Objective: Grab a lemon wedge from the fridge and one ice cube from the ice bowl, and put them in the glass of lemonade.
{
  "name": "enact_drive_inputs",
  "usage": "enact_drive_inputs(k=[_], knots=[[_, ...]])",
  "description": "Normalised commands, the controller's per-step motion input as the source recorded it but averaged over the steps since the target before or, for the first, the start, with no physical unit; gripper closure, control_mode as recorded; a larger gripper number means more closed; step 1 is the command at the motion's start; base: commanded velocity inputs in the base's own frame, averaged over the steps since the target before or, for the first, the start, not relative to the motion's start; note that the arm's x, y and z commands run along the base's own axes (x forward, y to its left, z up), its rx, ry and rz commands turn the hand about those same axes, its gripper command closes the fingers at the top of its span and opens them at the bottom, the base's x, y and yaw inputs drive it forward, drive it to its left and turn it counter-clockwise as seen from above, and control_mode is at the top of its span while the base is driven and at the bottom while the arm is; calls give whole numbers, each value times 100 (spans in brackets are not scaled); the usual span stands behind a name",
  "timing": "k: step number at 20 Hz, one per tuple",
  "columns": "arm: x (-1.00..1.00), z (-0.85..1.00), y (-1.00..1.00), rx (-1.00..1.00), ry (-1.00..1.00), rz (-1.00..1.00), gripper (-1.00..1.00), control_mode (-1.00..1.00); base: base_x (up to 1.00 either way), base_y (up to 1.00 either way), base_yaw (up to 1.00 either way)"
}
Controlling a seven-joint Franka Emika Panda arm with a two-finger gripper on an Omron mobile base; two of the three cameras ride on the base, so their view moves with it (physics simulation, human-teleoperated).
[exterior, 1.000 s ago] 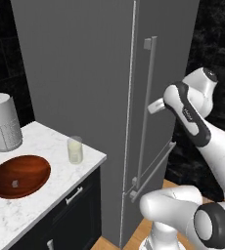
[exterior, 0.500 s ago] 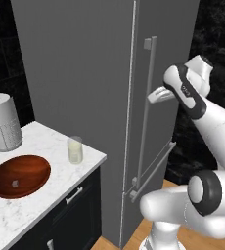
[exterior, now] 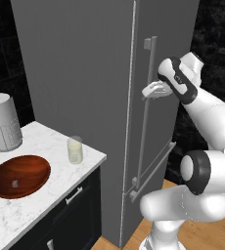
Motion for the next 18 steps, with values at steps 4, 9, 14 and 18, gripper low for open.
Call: enact_drive_inputs(k=[4, 9, 14, 18], knots=[[-16, -34, 25, 7, -13, 1, -100, -100, 0, 0, 0], [-18, -28, 18, 10, -34, 0, -100, -100, 0, 0, 0], [27, 0, 17, 0, 2, 0, -100, -100, 0, 0, 0], [24, 0, 8, 0, 7, 0, -100, -100, 0, 0, 0]])
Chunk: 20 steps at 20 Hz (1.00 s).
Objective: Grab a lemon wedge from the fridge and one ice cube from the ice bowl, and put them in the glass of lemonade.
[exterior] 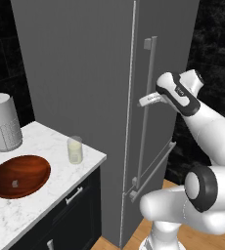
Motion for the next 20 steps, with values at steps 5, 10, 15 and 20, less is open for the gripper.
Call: enact_drive_inputs(k=[5, 10, 15, 20], knots=[[2, -1, 11, 0, 0, 0, -100, -100, 0, 0, 0], [-4, -1, 9, 0, 0, 0, 100, -100, 0, 0, 0], [-2, 0, 0, 0, 0, 0, 100, -100, 0, 0, 0], [0, 0, -20, 0, -2, 0, 100, -100, 0, 0, 0]])
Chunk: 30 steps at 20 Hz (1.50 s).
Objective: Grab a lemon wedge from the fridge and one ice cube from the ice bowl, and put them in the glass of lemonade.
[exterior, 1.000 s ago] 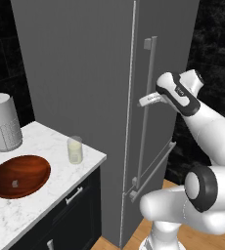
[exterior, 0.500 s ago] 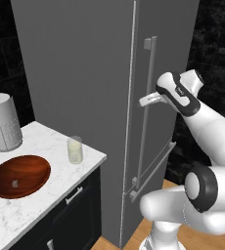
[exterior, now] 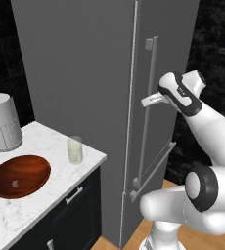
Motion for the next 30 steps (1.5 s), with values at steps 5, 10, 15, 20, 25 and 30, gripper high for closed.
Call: enact_drive_inputs(k=[5, 10, 15, 20, 25, 30], knots=[[0, 3, -85, 2, 0, 0, 100, -100, 0, 0, 0], [0, 8, -100, 10, -1, 0, 100, -100, 0, 0, 0], [0, 9, -100, 12, -3, 0, 100, -100, 0, 0, 0], [0, 5, -100, 14, -9, 0, 100, -100, 0, 0, 0], [-4, -3, -99, 17, -11, -6, -100, -100, 0, 0, 0], [-6, -5, -86, 19, -6, -19, -100, -100, 0, 0, 0]])
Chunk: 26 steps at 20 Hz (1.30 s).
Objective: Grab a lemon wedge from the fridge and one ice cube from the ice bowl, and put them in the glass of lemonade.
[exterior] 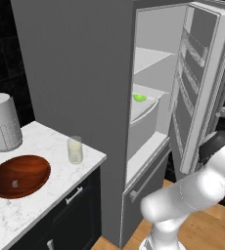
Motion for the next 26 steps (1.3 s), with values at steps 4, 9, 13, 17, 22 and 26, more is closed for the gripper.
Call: enact_drive_inputs(k=[4, 9, 13, 17, 22, 26], knots=[[-32, 6, -45, 19, -12, 0, -100, -100, 0, 0, 0], [-31, 25, -21, 11, -18, -8, -100, -100, 0, 0, 0], [-16, 1, -19, 3, -22, -35, -100, -100, 0, 0, 0], [-4, 5, 3, -1, -7, -43, -100, -100, 0, 0, 0], [-9, 13, 6, -14, 14, -36, -100, -100, 0, 0, 0], [-28, 12, 0, -11, 15, -31, -100, -100, 0, 0, 0]])
